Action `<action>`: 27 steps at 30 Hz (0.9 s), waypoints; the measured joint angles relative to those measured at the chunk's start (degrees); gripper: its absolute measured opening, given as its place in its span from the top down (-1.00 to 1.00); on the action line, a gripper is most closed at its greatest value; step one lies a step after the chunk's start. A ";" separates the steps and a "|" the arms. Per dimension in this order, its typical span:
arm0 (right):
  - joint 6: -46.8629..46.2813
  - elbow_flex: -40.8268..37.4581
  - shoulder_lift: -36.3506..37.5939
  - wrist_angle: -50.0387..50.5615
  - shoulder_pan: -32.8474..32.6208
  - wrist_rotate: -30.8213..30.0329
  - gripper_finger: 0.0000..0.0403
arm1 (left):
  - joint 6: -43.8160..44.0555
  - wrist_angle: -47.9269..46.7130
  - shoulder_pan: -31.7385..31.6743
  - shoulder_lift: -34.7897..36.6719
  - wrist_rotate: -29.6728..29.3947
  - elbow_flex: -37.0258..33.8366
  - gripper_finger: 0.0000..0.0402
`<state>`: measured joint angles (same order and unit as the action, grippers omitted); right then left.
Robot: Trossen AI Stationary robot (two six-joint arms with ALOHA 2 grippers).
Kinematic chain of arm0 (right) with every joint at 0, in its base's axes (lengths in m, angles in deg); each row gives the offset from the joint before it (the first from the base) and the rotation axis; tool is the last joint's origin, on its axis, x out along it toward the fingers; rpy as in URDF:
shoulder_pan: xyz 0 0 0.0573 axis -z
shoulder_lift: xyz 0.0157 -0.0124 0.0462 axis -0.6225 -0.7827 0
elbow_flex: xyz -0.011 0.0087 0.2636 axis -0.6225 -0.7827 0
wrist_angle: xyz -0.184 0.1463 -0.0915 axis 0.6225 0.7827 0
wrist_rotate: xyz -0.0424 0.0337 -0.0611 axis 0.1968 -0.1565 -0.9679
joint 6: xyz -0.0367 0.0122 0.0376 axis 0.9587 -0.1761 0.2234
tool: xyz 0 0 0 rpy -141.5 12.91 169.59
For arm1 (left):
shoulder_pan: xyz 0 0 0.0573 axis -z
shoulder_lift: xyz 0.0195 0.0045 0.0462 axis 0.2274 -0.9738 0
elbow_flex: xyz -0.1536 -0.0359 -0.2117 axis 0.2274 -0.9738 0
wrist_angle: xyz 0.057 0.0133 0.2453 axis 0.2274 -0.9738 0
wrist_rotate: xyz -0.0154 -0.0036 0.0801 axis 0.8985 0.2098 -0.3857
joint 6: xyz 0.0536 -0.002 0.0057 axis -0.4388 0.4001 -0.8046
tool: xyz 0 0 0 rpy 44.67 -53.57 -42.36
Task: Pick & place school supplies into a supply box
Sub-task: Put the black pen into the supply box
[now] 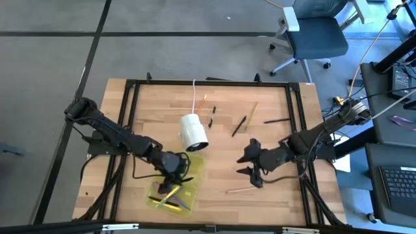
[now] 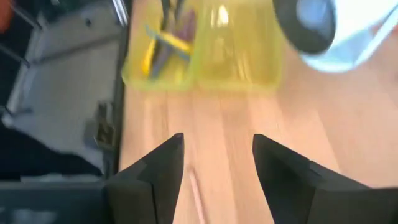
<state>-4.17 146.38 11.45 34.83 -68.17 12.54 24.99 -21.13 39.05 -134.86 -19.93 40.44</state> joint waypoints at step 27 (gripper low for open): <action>-14.41 0.02 -12.03 24.86 -11.80 11.66 0.04 | 7.49 -11.57 4.71 -12.49 5.81 1.64 0.83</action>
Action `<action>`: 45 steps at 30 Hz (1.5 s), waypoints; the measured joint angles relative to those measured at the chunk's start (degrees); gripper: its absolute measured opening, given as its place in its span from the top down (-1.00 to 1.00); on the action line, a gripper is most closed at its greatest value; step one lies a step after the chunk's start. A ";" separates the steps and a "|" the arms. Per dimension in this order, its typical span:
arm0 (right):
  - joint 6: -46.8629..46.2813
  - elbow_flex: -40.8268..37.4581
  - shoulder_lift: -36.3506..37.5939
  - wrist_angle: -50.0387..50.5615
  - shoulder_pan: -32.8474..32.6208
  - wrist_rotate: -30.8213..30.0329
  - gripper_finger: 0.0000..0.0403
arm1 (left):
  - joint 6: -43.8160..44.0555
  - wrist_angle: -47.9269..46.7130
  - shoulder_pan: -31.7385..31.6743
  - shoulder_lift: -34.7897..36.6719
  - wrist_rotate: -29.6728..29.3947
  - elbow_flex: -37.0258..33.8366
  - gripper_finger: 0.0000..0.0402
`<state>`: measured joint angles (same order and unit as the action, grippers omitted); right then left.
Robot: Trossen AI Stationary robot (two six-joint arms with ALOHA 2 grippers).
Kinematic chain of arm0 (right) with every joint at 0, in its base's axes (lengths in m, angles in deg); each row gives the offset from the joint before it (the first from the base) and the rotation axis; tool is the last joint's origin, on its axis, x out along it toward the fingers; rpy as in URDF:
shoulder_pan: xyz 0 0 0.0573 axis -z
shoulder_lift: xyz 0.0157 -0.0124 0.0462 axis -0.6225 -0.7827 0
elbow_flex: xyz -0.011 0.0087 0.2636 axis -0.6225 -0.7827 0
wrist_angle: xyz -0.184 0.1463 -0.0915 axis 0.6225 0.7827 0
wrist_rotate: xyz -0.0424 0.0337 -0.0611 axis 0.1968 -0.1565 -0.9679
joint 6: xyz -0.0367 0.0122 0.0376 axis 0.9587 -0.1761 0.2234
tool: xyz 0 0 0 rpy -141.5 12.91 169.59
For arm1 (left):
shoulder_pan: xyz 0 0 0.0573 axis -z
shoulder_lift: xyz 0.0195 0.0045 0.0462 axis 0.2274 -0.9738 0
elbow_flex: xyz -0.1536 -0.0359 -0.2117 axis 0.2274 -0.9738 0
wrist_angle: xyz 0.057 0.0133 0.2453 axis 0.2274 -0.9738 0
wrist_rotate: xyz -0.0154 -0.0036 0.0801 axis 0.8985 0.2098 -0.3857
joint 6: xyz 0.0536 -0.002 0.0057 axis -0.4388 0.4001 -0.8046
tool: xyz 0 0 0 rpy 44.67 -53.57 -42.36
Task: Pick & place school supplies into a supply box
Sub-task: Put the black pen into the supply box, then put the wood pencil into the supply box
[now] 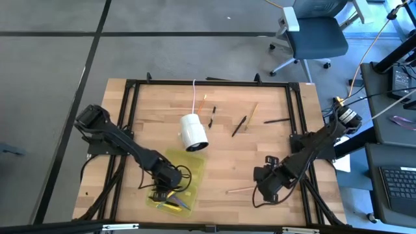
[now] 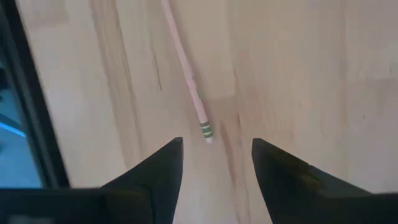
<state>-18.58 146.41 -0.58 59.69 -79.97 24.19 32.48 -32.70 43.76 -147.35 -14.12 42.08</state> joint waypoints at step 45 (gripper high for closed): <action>-8.70 -36.01 -1.96 -52.74 -25.63 -43.06 0.03 | 10.90 0.12 -0.66 -0.77 -0.17 5.73 0.76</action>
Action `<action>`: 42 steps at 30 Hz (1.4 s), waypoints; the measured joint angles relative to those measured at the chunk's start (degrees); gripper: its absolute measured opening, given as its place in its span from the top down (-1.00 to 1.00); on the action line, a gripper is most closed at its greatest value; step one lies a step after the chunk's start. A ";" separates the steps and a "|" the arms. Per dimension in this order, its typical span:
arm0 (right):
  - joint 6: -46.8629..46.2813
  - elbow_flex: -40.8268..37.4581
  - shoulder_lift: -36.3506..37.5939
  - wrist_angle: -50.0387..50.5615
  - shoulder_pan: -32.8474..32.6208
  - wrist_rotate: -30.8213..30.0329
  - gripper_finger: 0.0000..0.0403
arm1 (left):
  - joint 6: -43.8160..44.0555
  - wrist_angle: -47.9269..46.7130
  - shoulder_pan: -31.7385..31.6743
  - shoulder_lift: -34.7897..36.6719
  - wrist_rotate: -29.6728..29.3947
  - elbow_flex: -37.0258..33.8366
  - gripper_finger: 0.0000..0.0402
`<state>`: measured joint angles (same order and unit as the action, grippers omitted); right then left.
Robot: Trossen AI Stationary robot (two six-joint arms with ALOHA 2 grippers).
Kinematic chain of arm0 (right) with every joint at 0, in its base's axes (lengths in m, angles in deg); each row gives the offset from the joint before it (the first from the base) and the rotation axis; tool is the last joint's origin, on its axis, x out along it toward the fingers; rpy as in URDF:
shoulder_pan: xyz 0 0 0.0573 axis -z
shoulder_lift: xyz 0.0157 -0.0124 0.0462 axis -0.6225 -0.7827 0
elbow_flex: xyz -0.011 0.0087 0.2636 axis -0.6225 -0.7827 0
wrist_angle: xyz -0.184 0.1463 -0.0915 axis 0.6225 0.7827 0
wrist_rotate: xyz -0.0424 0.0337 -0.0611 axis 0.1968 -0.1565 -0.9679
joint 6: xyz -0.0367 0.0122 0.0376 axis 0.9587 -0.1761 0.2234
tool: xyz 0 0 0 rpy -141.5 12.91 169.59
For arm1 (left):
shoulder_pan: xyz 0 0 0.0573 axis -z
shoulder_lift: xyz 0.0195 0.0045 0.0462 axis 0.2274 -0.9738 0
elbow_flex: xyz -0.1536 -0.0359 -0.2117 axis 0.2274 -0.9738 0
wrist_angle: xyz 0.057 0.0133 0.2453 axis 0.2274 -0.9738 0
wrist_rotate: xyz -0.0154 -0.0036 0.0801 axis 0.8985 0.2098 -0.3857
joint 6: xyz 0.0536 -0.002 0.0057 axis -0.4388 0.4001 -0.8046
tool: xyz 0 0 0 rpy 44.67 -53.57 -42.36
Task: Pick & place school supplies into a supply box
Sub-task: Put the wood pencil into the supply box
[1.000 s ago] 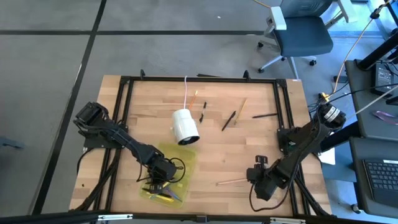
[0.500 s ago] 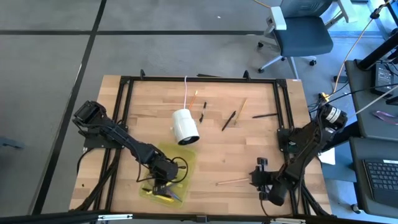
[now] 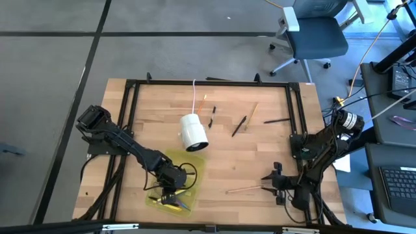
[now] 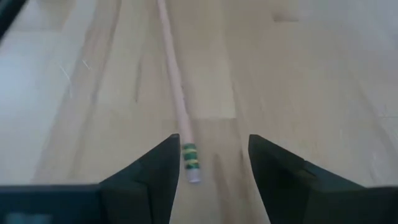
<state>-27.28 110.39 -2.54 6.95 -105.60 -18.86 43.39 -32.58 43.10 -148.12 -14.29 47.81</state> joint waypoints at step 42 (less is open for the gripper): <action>6.82 -4.51 -18.53 -32.12 -0.66 -8.80 0.46 | 5.63 0.05 -0.07 0.04 0.30 0.00 0.80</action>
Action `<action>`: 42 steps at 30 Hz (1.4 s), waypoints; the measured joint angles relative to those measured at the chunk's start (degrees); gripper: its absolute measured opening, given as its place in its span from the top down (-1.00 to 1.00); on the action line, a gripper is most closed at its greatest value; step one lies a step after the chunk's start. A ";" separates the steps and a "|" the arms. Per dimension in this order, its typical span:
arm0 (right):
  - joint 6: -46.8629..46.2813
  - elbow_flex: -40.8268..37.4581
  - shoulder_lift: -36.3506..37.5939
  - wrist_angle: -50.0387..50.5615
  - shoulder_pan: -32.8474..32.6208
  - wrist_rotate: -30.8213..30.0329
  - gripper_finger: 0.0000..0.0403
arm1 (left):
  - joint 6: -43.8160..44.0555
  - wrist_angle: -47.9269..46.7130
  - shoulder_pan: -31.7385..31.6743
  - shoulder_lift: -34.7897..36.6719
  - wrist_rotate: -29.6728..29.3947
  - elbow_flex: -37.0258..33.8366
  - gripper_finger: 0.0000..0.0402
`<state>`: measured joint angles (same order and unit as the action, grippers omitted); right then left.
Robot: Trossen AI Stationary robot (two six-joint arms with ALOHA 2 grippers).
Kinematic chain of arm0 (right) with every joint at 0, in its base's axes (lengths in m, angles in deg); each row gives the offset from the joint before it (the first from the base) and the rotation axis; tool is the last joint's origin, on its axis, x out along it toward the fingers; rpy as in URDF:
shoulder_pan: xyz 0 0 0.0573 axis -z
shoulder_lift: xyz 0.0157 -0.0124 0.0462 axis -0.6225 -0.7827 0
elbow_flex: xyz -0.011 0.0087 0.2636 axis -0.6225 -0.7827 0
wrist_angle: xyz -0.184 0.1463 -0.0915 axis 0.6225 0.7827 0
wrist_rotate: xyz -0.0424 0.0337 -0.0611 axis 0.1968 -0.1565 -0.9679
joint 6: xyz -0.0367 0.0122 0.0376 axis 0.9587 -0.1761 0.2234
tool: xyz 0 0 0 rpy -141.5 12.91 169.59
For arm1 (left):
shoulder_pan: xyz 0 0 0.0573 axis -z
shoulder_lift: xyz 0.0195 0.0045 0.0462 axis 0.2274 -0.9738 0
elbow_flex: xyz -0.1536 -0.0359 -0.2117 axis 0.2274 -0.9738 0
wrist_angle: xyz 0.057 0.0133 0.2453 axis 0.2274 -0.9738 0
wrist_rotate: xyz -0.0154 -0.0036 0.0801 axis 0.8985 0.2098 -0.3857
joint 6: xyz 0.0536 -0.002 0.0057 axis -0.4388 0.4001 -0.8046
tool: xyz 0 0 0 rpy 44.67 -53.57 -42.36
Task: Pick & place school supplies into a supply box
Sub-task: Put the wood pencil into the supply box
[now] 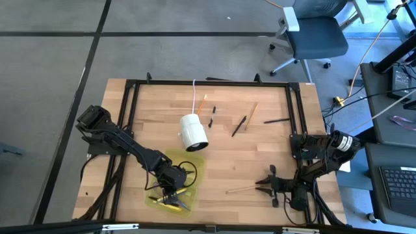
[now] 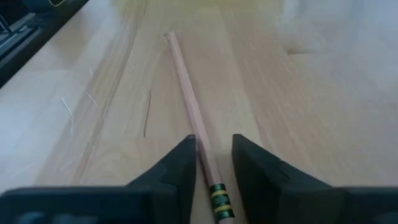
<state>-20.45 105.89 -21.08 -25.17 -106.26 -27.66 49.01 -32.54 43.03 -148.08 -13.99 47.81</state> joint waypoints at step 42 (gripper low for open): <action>1.28 0.91 10.45 -5.74 0.39 -0.37 0.87 | 4.66 16.45 2.32 7.10 -27.87 -0.02 0.81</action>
<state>-19.18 106.80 -10.62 -30.91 -105.87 -28.03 53.67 -16.08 45.35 -140.98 -41.86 47.79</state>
